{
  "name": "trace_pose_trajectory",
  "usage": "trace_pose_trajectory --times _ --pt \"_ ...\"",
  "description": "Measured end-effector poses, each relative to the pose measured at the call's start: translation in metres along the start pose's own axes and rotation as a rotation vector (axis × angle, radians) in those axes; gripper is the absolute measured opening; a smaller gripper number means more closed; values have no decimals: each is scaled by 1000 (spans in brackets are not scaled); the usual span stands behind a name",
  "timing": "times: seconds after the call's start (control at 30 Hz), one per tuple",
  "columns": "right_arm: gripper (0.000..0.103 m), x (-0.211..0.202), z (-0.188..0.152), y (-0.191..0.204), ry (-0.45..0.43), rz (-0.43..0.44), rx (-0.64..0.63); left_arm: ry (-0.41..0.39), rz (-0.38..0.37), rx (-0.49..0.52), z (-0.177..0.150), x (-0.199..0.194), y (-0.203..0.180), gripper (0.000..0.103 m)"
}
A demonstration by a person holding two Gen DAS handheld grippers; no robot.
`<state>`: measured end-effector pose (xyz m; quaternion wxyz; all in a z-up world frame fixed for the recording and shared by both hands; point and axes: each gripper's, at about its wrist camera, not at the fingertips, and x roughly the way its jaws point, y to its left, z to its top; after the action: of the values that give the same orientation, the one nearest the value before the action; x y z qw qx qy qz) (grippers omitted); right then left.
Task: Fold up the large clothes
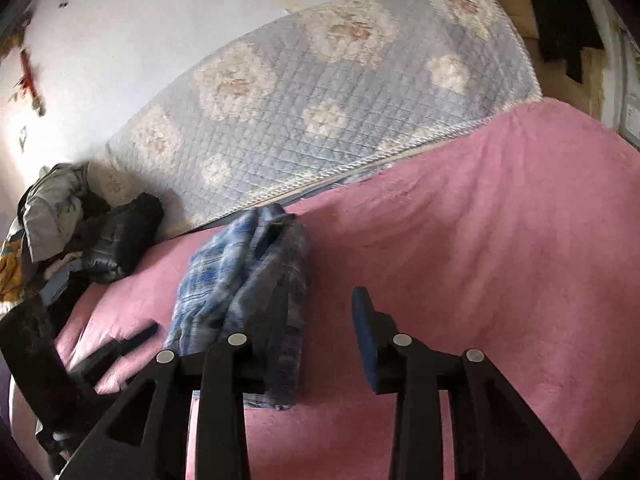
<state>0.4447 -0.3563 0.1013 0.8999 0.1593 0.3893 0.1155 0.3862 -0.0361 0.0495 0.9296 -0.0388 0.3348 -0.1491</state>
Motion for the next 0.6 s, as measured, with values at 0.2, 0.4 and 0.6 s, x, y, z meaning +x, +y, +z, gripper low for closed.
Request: trace_pose_trajectory --times 0.2,0.4,0.6 --pt "35 24 2 48 56 180 -124 194 -83 -304 -25 34 80 71" --pt "29 66 -20 61 164 114 -147 245 -173 -232 -41 32 58 71" --pt "3 29 -30 50 11 -23 -66 178 -163 -201 -30 19 45 73"
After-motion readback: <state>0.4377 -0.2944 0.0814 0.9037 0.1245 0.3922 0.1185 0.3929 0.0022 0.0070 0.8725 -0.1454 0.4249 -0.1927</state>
